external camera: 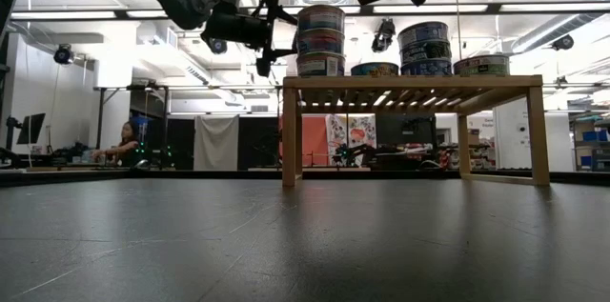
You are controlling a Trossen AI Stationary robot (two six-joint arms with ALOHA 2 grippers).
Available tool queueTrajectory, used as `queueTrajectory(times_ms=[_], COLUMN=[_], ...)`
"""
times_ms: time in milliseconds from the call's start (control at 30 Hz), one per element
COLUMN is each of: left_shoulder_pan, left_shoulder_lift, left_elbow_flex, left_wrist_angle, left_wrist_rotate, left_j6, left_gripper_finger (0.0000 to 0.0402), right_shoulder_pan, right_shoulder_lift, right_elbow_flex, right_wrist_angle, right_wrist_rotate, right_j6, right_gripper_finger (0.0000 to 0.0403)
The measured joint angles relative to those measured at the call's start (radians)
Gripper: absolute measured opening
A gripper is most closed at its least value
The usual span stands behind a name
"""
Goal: Stack canned seafood by type on shelf
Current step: Stack the blue-pink tuna can on top of the blue-pink tuna can on the shelf
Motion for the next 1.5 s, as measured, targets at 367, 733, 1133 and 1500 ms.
queueTrajectory(times_ms=[367, 733, 1133, 1500], left_shoulder_pan=[-0.005, -0.013, -0.015, -0.015], left_shoulder_lift=[0.000, 0.000, 0.000, 0.000], left_elbow_flex=[0.000, 0.000, 0.000, 0.000], left_wrist_angle=[0.010, 0.011, 0.011, 0.007], left_wrist_rotate=[-0.012, -0.005, -0.005, -0.004], left_j6=[0.000, 0.000, 0.000, 0.001], left_gripper_finger=[0.0226, 0.0226, 0.0226, 0.0227], right_shoulder_pan=[0.000, 0.000, 0.000, 0.000], right_shoulder_lift=[0.000, 0.000, 0.000, 0.000], right_elbow_flex=[0.000, 0.000, 0.000, 0.000], right_wrist_angle=[0.000, 0.000, 0.000, 0.000], right_wrist_rotate=[0.000, 0.000, 0.000, 0.000], right_j6=[0.000, -0.002, -0.009, -0.010], right_gripper_finger=[0.0013, 0.0013, 0.0013, 0.0013])
